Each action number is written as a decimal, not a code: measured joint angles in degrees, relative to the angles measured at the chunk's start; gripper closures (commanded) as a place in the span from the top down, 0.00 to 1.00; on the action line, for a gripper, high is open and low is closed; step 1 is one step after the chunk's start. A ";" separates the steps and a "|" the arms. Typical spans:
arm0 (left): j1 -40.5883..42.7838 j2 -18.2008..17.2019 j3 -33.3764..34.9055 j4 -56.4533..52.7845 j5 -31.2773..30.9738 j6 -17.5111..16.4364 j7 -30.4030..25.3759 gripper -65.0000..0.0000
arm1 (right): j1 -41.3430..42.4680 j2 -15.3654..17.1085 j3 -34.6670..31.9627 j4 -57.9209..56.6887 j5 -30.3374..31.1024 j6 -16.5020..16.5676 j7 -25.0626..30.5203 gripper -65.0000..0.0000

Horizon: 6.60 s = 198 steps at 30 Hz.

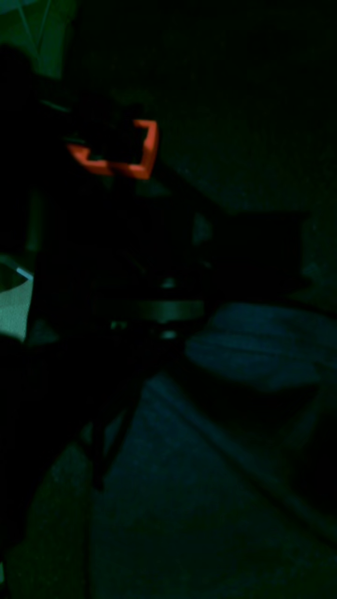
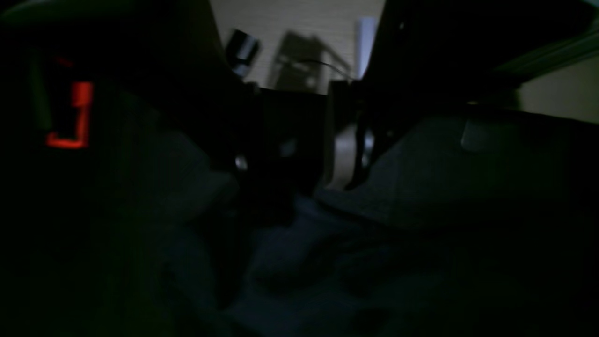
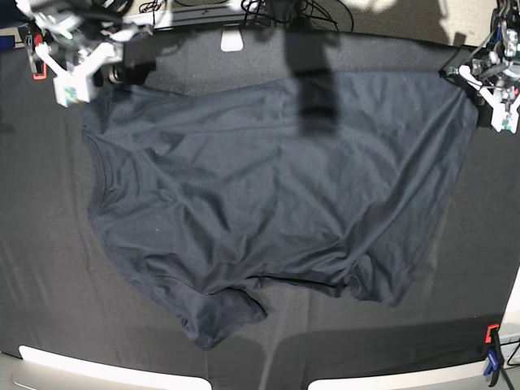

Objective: Layout the t-shirt on the table in an organized manner, then fold the t-shirt properly
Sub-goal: 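Grasp the shirt shoulder with the right gripper and pull it taut against the left gripper, then hold the shirt shoulders with both grippers, keeping it stretched flat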

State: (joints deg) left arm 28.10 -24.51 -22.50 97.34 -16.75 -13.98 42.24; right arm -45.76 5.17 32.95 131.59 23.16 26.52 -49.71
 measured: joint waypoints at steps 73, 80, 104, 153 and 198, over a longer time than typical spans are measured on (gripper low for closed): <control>-0.02 -0.09 0.00 0.00 -1.29 0.00 0.00 0.00 | 8.39 -4.87 15.89 -16.74 21.49 12.96 -10.36 0.00; 0.15 -0.09 0.00 0.00 -1.29 0.02 0.22 0.00 | 5.62 -5.07 25.29 -16.33 22.95 13.05 -14.27 0.00; 0.28 -0.57 0.00 6.60 -1.29 0.00 2.14 0.00 | 4.42 4.33 29.59 -16.28 34.45 13.11 -15.54 0.15; 0.76 -0.13 0.00 6.54 -1.31 1.75 -0.46 0.00 | -7.89 39.56 -26.88 0.13 -16.94 9.51 -3.96 0.47; 0.26 -0.11 0.00 6.54 -1.40 2.47 -3.34 0.00 | -3.87 47.04 -42.66 -2.29 -41.90 -17.14 7.91 0.00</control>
State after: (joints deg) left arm 28.36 -24.62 -22.50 103.88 -18.15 -11.51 38.89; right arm -49.63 52.21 -9.72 129.29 -18.74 9.39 -41.80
